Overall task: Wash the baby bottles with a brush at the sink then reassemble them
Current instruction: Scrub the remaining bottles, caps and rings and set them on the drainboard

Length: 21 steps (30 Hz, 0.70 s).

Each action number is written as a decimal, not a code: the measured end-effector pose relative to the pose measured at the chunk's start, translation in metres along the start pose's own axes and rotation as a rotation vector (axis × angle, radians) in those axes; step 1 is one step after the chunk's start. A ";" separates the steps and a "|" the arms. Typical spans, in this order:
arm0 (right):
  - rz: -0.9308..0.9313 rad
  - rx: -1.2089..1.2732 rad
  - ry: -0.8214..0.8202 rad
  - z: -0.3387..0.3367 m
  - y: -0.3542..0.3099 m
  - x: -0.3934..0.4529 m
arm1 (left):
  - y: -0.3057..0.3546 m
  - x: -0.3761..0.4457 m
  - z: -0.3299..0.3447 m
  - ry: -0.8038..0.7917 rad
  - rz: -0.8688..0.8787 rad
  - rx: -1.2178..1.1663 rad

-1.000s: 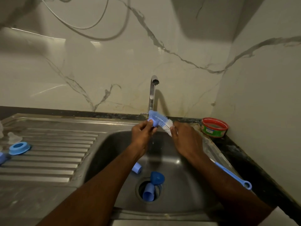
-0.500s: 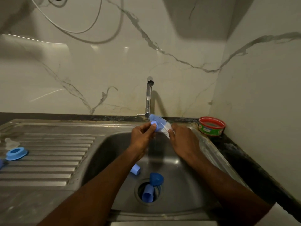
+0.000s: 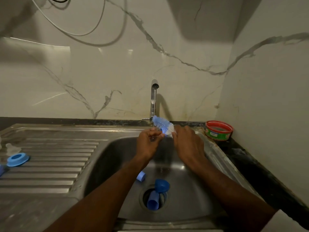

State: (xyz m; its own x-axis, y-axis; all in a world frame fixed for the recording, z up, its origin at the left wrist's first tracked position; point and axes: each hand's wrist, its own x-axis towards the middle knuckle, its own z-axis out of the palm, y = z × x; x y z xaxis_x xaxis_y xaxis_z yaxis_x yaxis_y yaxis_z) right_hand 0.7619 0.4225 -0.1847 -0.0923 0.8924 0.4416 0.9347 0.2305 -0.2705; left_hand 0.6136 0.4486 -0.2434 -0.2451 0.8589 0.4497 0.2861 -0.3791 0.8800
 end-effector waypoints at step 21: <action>0.263 0.184 -0.313 0.021 -0.004 0.017 | -0.017 0.004 -0.009 -0.032 0.075 0.201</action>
State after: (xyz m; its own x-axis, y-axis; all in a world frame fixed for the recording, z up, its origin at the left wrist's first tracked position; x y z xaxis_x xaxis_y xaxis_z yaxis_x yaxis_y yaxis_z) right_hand 0.7496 0.4450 -0.1937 0.0148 0.9978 0.0652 0.8661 0.0197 -0.4995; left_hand 0.5994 0.4557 -0.2554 -0.1871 0.8426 0.5049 0.4821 -0.3690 0.7946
